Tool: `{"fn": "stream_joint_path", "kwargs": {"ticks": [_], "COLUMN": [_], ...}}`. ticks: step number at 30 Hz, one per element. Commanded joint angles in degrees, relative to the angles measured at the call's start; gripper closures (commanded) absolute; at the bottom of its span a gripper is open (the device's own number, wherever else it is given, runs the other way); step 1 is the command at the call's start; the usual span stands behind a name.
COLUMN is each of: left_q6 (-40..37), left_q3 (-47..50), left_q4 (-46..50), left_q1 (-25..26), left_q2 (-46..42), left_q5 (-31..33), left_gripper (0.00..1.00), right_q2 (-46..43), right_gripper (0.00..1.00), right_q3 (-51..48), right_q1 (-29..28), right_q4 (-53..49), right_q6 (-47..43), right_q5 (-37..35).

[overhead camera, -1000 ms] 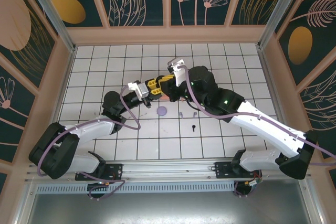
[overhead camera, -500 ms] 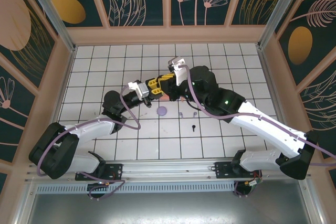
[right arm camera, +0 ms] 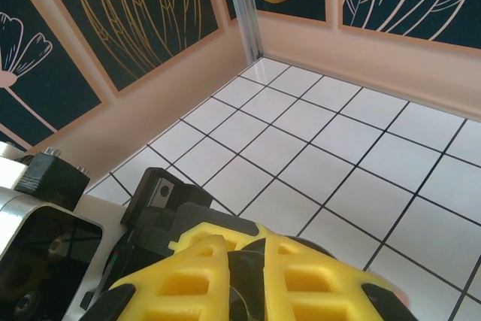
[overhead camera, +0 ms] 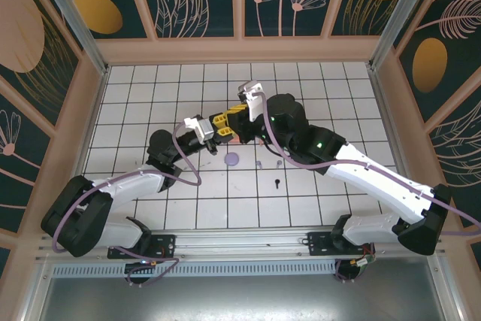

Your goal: Insert wireless bluetooth earbuds into charging case

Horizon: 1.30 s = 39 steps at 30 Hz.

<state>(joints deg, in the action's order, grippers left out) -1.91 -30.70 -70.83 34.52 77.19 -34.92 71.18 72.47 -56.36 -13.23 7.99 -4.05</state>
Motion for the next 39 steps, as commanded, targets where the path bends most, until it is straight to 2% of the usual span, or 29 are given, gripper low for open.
{"fn": "stream_joint_path", "kwargs": {"ticks": [1,33,39], "left_q6": [0.49,1.91,1.45], "left_q3": [-1.73,-3.23,-3.36], "left_q4": [-0.98,-0.1,0.6], "left_q1": [0.44,0.4,0.4], "left_q2": [-1.52,-1.82,-0.98], "left_q5": [-1.07,1.25,1.5], "left_gripper": [1.0,1.0,1.0], "right_q2": [0.46,-3.47,-2.53], "right_gripper": [0.86,0.88,0.9], "right_q3": [-0.91,-5.41,-1.85], "right_q1": [-0.24,0.02,0.11], "right_q4": [1.28,2.34,4.6], "right_q6": [0.89,2.64,2.5], "right_q5": [-1.16,-3.06,-3.76]}}
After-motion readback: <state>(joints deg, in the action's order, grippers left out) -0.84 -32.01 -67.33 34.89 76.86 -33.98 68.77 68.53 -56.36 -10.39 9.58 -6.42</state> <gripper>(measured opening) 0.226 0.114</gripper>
